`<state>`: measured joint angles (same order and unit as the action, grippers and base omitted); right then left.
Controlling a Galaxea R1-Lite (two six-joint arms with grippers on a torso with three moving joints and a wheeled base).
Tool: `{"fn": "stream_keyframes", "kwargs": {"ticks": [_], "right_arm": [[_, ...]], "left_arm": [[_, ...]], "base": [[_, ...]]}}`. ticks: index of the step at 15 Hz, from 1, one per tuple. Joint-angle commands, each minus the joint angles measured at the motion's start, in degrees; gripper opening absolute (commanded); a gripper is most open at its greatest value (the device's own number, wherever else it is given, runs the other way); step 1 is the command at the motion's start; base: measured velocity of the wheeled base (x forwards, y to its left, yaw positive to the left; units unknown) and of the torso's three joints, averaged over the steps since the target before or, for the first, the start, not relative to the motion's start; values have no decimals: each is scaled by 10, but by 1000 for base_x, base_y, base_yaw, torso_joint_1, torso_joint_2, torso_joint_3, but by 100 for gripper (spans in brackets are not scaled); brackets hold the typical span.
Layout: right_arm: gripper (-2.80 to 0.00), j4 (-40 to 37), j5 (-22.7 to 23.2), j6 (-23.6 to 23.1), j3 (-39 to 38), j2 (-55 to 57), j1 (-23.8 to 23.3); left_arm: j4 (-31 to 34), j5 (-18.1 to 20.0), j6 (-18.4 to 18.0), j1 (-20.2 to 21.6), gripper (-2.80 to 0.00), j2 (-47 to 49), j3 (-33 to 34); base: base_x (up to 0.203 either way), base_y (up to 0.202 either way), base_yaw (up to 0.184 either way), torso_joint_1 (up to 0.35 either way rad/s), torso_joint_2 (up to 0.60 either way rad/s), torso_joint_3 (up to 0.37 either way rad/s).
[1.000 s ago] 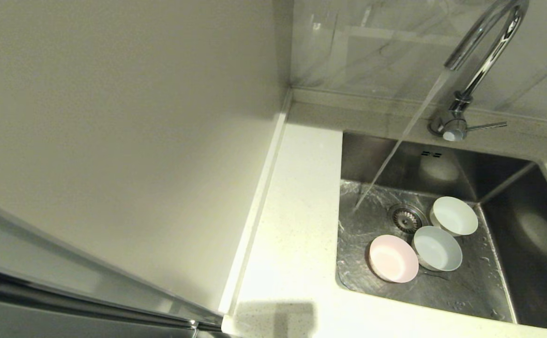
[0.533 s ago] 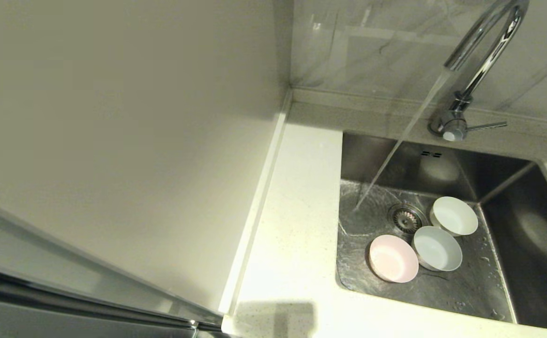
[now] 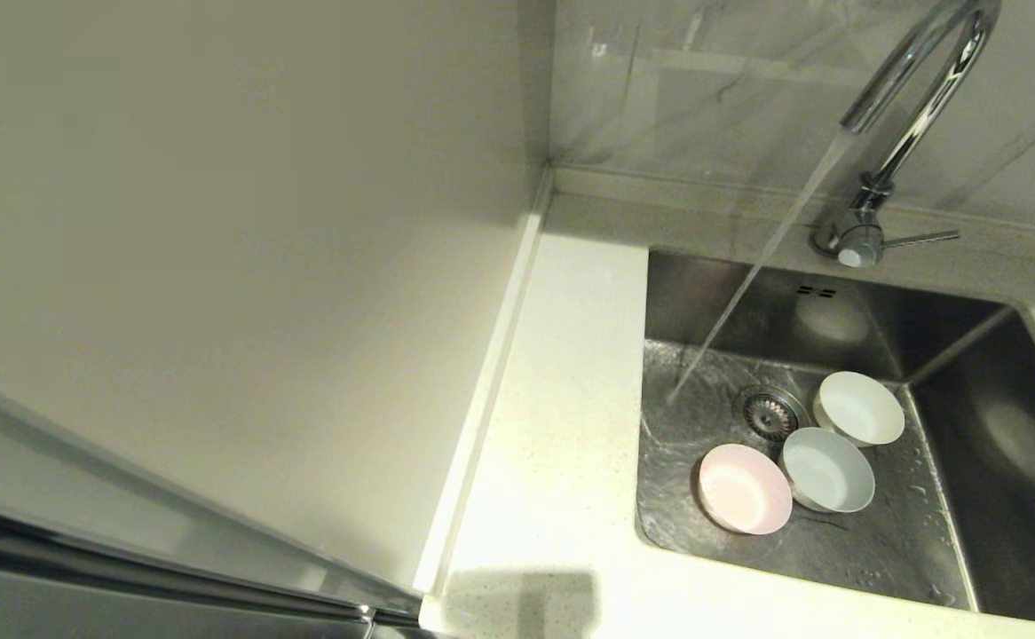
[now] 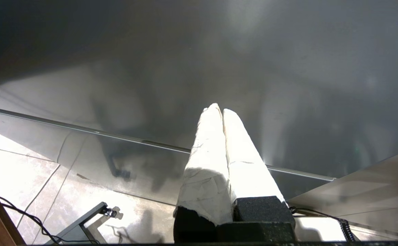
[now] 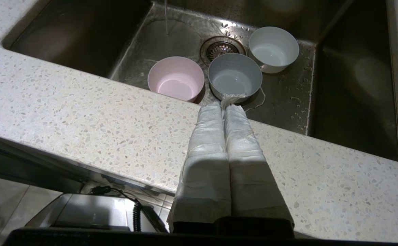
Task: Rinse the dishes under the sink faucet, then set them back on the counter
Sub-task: Wait for the water to rinse the bowl
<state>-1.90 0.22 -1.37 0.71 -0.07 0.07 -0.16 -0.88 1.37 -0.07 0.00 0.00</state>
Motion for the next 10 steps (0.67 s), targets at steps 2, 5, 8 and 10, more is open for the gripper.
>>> {"fn": "stream_keyframes", "kwargs": {"ticks": [2, 5, 8, 10], "right_arm": [[-280, 0, 0, 0, 0, 1, 0], [-280, 0, 0, 0, 0, 1, 0], [-280, 0, 0, 0, 0, 1, 0], [-280, 0, 0, 0, 0, 1, 0]], "left_arm": [[0, 0, 0, 0, -280, -2, 0], [0, 0, 0, 1, -280, -2, 0], [0, 0, 0, 1, -280, -2, 0], [0, 0, 0, 1, -280, -2, 0]], "base": [[0, 0, 0, 0, 0, 0], [0, 0, 0, 0, 0, 0], [0, 0, 0, 0, 0, 0], [0, 0, 0, 0, 0, 0]]}}
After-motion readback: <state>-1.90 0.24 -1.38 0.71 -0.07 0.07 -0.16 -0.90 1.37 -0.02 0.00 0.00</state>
